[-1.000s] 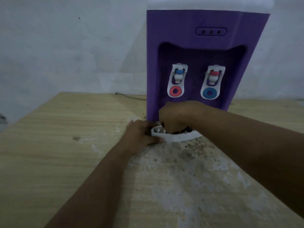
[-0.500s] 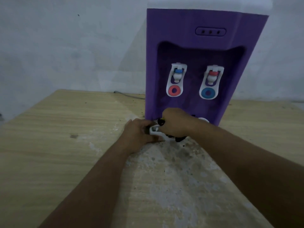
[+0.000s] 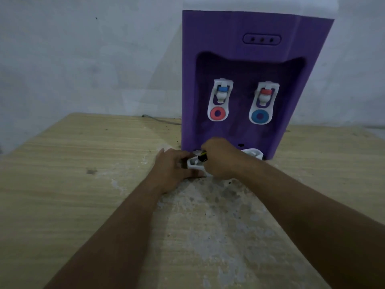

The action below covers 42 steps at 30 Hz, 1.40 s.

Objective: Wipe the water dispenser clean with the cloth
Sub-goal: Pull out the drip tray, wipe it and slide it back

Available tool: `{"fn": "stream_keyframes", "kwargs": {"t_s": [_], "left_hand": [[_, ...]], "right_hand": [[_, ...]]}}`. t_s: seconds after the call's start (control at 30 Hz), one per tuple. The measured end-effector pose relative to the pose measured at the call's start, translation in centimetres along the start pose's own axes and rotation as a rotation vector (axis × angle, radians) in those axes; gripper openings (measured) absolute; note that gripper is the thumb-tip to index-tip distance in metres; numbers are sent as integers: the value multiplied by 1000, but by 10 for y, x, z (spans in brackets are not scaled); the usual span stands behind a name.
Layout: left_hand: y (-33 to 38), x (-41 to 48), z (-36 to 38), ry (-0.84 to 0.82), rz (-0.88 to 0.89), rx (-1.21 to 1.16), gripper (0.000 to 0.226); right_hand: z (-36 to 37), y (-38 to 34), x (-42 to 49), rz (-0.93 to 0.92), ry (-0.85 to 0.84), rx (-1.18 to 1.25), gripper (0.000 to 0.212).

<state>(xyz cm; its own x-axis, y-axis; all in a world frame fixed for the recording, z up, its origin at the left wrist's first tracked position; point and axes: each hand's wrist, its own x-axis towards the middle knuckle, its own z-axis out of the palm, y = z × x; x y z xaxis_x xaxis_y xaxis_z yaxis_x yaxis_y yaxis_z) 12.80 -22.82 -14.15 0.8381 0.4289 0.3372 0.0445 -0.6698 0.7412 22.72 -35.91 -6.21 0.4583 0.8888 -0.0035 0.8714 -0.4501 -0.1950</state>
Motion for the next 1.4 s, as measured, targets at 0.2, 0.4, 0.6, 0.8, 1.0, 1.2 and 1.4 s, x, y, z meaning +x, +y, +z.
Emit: {"fn": "stream_keyframes", "kwargs": {"t_s": [0.2, 0.4, 0.6, 0.8, 1.0, 1.2, 1.4], "left_hand": [[8, -4, -3, 14, -52, 134, 33], [17, -5, 3, -16, 7, 153, 43], [16, -4, 4, -4, 16, 171, 52], [16, -5, 5, 67, 46, 330, 39], [18, -7, 2, 101, 52, 317, 33], [18, -5, 1, 55, 45, 257, 38], [17, -5, 1, 39, 42, 195, 29]], "right_hand": [[-21, 3, 3, -28, -148, 26, 20], [-7, 2, 2, -25, -61, -24, 16], [17, -3, 0, 18, 165, -154, 26], [15, 0, 2, -2, 90, -101, 17], [-20, 10, 3, 8, -123, 122, 10], [-5, -1, 7, -75, -73, -117, 16], [13, -1, -3, -118, 208, -338, 37]]}}
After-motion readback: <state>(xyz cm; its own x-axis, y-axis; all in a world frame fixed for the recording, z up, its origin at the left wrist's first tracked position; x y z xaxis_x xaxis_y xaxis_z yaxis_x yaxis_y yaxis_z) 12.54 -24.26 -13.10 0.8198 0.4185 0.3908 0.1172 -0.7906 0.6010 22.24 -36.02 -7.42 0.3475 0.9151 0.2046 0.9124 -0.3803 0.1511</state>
